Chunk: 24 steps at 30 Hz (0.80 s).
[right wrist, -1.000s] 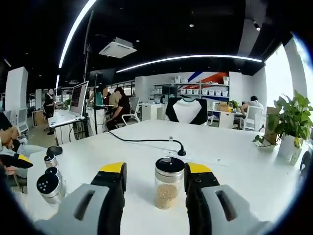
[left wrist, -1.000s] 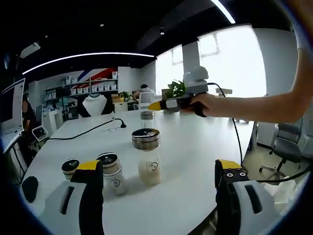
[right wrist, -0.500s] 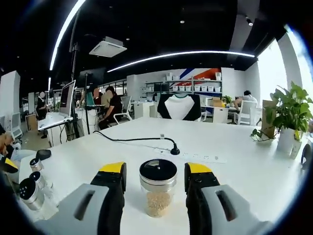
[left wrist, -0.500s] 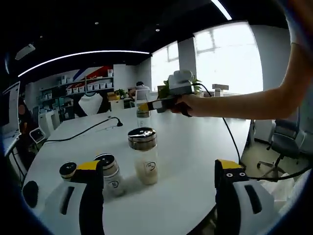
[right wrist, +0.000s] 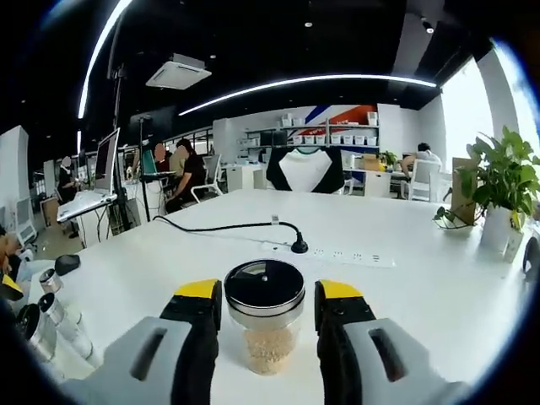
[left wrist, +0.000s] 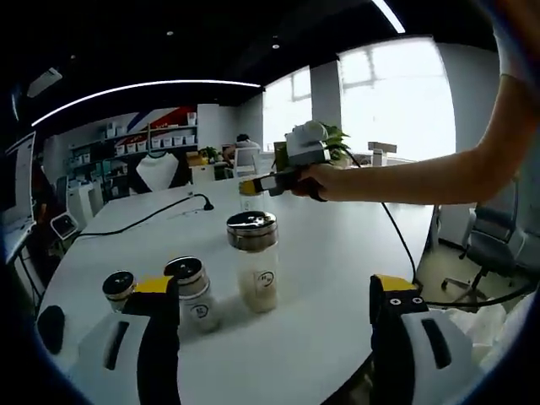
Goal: Rotate the seasoning bottle until the label or dispensing opening points toward the visible target arrow and the bottle remains upright within the marked orientation range
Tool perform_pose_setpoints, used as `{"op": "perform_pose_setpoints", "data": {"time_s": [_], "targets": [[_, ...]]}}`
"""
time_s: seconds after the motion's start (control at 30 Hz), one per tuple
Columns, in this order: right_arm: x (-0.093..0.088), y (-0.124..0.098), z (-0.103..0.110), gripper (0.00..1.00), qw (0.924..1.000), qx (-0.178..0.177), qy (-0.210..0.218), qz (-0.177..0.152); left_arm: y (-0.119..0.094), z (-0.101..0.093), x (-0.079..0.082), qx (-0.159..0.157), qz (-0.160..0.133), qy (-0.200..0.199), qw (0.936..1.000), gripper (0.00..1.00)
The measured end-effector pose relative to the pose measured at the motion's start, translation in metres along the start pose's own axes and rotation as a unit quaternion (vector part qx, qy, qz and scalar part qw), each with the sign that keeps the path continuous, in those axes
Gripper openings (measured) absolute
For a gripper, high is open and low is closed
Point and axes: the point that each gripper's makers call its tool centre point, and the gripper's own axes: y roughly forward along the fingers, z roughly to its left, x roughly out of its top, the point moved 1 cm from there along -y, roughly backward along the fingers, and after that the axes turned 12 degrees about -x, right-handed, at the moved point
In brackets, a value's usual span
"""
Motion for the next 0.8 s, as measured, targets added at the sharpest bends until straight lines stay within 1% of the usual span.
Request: {"op": "perform_pose_setpoints", "data": {"time_s": [0.2,0.27,0.4,0.43,0.53,0.6,0.63,0.67,0.73,0.8], "targets": [[-0.001,0.003,0.002,0.39,1.0,-0.003,0.002,0.004,-0.002,0.004,0.002,0.003,0.003,0.003,1.0,0.98],[-0.001,0.005,0.003,0.37,1.0,-0.005,0.002,0.005,-0.003,0.005,0.001,0.005,0.005,0.001,1.0,0.98],[0.0,0.007,0.002,0.36,0.9999,-0.009,-0.004,0.007,-0.004,0.005,-0.001,0.006,0.007,-0.004,0.9999,0.98],[-0.001,0.007,0.001,0.36,0.9998,-0.015,-0.005,0.009,-0.005,0.005,-0.002,0.006,0.007,-0.004,0.9999,0.98],[-0.001,0.004,0.001,0.36,0.9997,-0.018,-0.009,0.012,-0.004,0.004,-0.002,0.006,0.007,-0.005,0.9999,0.98],[0.0,0.002,0.0,0.36,0.9995,-0.024,-0.012,0.013,-0.004,0.005,0.001,0.006,0.003,-0.007,1.0,0.97],[0.002,0.0,-0.003,0.36,0.9994,-0.031,-0.003,0.012,-0.005,0.005,0.002,0.006,0.001,-0.006,1.0,0.97],[0.003,0.0,-0.003,0.36,0.9995,-0.03,-0.001,0.011,-0.005,0.005,0.003,0.007,0.0,-0.005,1.0,0.97],[0.009,-0.003,-0.005,0.36,0.9993,-0.028,0.023,0.006,-0.005,0.005,0.005,0.007,-0.002,-0.004,1.0,0.97],[0.014,-0.007,-0.007,0.36,0.9993,-0.025,0.029,0.0,-0.004,0.005,0.005,0.006,-0.001,-0.002,1.0,0.97]]}}
